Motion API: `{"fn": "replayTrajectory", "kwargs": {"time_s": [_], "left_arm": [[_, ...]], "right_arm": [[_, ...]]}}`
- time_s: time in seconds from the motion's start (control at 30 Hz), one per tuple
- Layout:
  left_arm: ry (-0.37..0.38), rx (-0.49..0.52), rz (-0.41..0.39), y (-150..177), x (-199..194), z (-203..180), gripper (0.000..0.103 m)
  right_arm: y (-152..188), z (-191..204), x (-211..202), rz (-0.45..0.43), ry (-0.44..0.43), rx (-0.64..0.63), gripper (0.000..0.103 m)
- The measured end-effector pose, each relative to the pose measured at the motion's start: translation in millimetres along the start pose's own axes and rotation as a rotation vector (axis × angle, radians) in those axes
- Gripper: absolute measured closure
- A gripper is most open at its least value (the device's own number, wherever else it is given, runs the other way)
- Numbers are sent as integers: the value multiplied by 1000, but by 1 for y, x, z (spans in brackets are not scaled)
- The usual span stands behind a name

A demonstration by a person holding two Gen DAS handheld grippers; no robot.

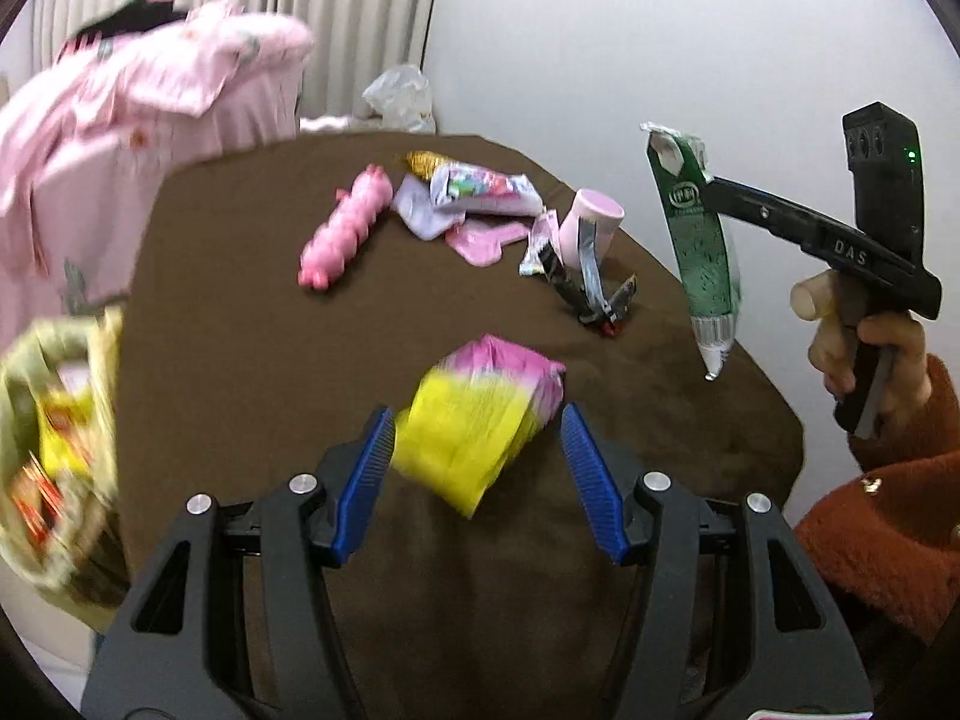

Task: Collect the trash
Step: 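Grasp the yellow-pink wrapper with the left tool while the right tool holds the milk carton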

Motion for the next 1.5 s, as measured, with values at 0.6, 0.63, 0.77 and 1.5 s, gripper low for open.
{"fn": "replayTrajectory", "kwargs": {"time_s": [0.6,0.63,0.77,1.5], "left_arm": [[-29,126,226,-9,83,-11,54],[-22,119,222,-10,82,-10,54],[10,71,193,-20,73,0,54],[-108,-35,69,-8,13,14,73]], "right_arm": [[13,-14,-1,-3,-17,48,51],[13,-15,-1,-3,-17,49,51],[14,-19,0,-2,-16,59,51],[-26,29,-14,-76,-102,-40,51]]}}
Point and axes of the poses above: each gripper's, at about its wrist camera, not at the fingertips, and x roughly the way its jaws point, z to its left, y to its underside, the point moved 9 cm from there along x, roughly the way its jaws point, and after that the axes turned 2 degrees about z, right-handed, at the moved point
